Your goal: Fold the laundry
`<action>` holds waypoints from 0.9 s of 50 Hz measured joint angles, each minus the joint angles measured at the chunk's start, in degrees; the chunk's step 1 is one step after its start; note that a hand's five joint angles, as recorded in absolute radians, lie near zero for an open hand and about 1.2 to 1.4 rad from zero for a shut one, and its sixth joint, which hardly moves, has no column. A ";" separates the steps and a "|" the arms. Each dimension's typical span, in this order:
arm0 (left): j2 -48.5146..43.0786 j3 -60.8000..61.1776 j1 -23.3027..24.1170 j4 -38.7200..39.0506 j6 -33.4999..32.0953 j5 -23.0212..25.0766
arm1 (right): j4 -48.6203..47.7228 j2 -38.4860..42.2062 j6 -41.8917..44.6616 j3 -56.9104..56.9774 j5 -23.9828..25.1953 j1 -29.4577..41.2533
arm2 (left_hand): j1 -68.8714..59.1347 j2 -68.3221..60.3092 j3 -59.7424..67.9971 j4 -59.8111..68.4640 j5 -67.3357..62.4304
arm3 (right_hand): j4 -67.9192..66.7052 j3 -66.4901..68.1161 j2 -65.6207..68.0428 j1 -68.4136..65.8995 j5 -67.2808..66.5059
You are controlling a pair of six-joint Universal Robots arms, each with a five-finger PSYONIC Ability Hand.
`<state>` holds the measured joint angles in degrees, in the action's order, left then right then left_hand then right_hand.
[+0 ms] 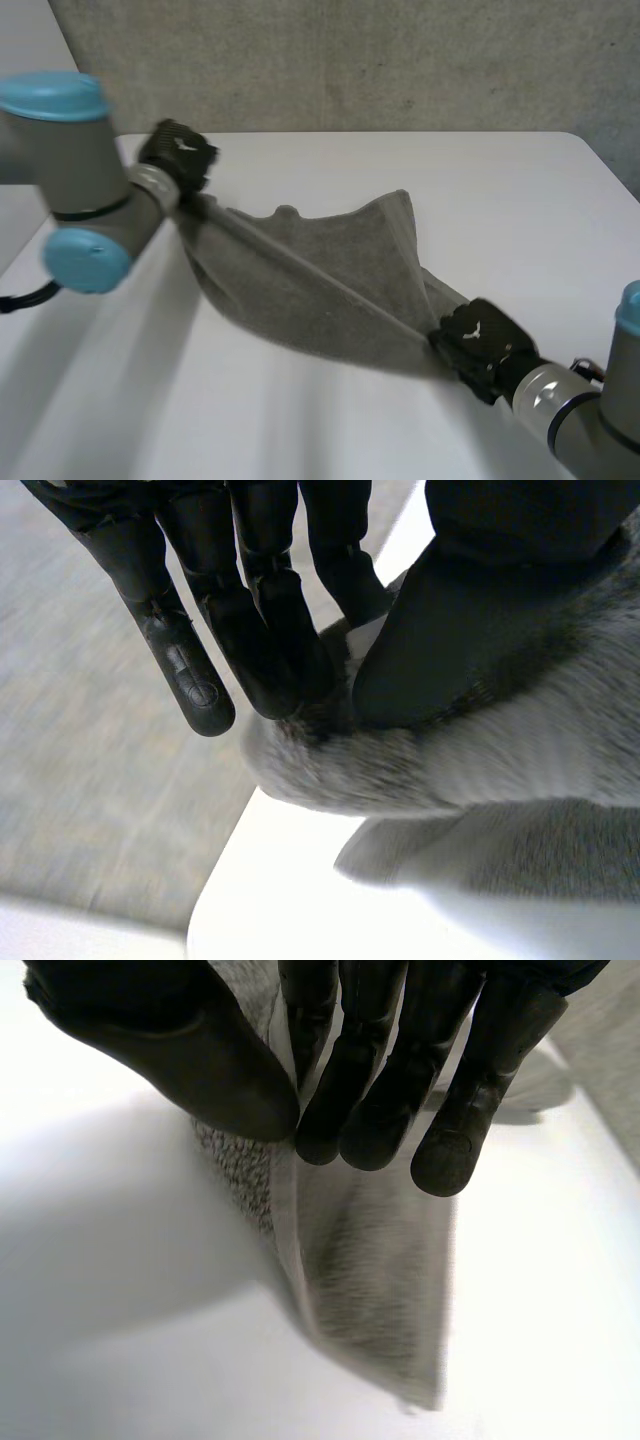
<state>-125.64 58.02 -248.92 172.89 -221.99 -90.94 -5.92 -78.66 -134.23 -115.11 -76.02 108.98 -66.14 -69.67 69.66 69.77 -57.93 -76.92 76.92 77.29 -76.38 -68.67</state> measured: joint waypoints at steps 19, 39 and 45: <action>40.50 37.13 -14.32 0.00 25.53 1.68 | 15.50 -15.33 -4.87 18.41 0.59 -2.02 | 0.00 -0.02 0.05 0.02 -1.41 | 0.00 0.00 0.22 0.00 -0.83; 46.38 55.90 -9.61 6.30 33.68 10.63 | 30.15 -13.84 -8.15 28.27 6.68 -2.40 | 50.63 54.30 -54.22 -54.15 52.58 | 0.00 0.24 0.21 0.00 -0.83; 38.51 62.14 -4.79 13.26 33.33 16.33 | 26.35 -12.49 -7.72 22.62 6.37 -2.42 | 52.33 56.10 -56.05 -56.10 54.37 | 0.00 0.24 0.21 0.00 -0.83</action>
<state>-87.13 120.16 -253.71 186.15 -188.66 -74.61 20.43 -91.15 -141.95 -92.48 -69.65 106.56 -13.81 -13.58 13.62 13.66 -3.56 -76.92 77.16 77.50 -76.38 -69.50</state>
